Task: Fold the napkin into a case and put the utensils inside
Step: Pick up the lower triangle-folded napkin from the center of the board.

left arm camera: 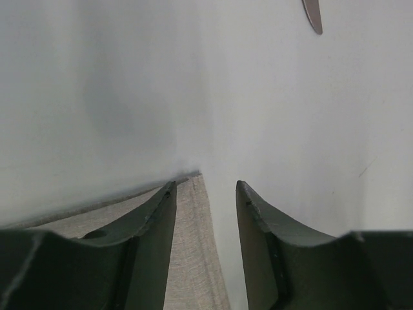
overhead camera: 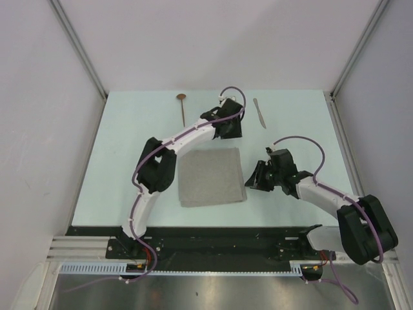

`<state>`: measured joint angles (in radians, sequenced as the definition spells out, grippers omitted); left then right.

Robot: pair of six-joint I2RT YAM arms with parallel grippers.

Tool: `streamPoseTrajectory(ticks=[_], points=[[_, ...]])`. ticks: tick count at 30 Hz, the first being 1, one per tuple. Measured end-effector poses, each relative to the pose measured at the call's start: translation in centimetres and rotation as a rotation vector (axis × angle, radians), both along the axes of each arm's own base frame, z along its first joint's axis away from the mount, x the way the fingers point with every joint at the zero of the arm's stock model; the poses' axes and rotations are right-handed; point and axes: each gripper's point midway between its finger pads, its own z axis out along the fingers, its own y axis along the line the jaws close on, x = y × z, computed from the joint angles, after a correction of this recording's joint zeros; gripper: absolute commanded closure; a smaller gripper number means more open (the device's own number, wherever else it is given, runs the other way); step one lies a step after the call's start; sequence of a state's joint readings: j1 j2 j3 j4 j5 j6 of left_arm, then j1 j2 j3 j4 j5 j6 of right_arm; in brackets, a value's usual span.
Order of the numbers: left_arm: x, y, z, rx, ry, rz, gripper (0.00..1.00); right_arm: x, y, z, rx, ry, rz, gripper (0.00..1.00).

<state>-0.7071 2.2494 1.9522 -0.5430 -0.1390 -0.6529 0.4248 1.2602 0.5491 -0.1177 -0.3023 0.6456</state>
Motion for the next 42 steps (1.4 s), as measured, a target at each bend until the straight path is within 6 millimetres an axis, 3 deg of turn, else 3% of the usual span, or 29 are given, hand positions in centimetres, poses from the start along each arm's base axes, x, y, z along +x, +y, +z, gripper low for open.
streamPoseTrajectory(ticks=[5,11,19,29,35,37,42], points=[[-0.8,-1.4,-2.3,0.051,0.034,-0.02,0.51,-0.3,0.4,-0.8,0.006,0.02,0.04,0.67],[-1.7,-0.7,-5.1,0.124,0.089,-0.014,0.54,-0.5,0.9,-1.4,0.016,0.028,0.068,0.7],[-1.8,-0.4,-6.2,0.139,0.111,-0.01,0.62,-1.7,0.9,-2.7,0.001,0.052,0.089,0.8],[-1.8,-0.7,-6.4,0.118,0.125,0.008,0.86,-2.6,0.4,-3.9,-0.021,0.071,0.085,0.96],[-1.6,-1.6,-6.2,0.082,0.133,0.015,0.92,-2.4,0.1,-4.0,-0.039,0.064,0.062,1.0],[-1.4,-1.9,-6.3,0.071,0.134,0.017,0.91,-2.3,-0.2,-3.9,-0.053,0.057,0.051,1.0],[-1.4,-2.1,-6.2,0.064,0.134,0.014,0.55,-2.5,-1.7,-3.6,-0.132,0.041,0.03,0.96]])
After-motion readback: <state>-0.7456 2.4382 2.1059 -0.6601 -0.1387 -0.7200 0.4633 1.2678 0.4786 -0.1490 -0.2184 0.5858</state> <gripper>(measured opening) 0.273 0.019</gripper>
